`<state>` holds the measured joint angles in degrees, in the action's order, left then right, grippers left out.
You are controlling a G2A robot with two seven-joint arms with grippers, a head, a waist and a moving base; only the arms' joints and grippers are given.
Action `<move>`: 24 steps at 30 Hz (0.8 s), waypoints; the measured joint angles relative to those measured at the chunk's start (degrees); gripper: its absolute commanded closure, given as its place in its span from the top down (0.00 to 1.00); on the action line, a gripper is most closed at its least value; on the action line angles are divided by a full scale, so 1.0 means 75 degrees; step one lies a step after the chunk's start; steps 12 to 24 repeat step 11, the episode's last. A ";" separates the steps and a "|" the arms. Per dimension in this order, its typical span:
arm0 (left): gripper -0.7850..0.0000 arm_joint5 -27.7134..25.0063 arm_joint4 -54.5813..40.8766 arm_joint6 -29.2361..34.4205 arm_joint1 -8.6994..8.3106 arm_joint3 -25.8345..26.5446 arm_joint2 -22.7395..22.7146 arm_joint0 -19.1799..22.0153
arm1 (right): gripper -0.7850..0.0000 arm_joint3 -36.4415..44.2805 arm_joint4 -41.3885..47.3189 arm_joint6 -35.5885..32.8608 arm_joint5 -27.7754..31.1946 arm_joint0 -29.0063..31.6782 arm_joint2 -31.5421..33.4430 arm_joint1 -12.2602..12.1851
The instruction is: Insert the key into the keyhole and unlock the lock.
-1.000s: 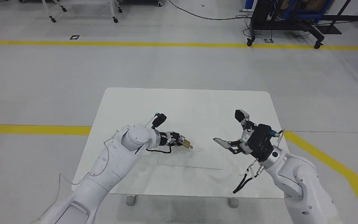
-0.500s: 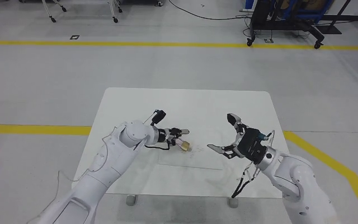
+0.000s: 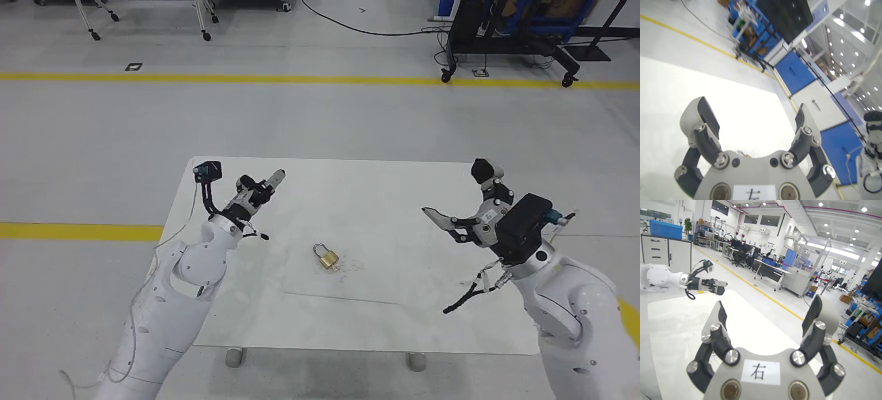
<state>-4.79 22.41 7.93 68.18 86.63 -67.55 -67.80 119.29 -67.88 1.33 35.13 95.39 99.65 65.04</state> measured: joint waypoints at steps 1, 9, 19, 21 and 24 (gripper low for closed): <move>1.00 -0.0002 -0.0029 -0.0074 0.0002 -0.0008 0.0009 0.0008 | 1.00 -0.0002 -0.0002 -0.0003 -0.0001 0.0000 -0.0012 0.0000; 1.00 0.0010 0.0163 0.0196 -0.0007 0.0051 -0.0087 -0.0120 | 1.00 -0.0081 -0.0043 -0.0012 -0.0171 0.0017 -0.0057 0.0005; 1.00 0.0043 0.0530 0.0130 -0.0023 0.0163 -0.0251 -0.0332 | 1.00 -0.0192 -0.0101 -0.0021 -0.0412 0.0043 -0.0111 0.0011; 1.00 0.0043 0.0530 0.0130 -0.0023 0.0163 -0.0251 -0.0332 | 1.00 -0.0192 -0.0101 -0.0021 -0.0412 0.0043 -0.0111 0.0011; 1.00 0.0043 0.0530 0.0130 -0.0023 0.0163 -0.0251 -0.0332 | 1.00 -0.0192 -0.0101 -0.0021 -0.0412 0.0043 -0.0111 0.0011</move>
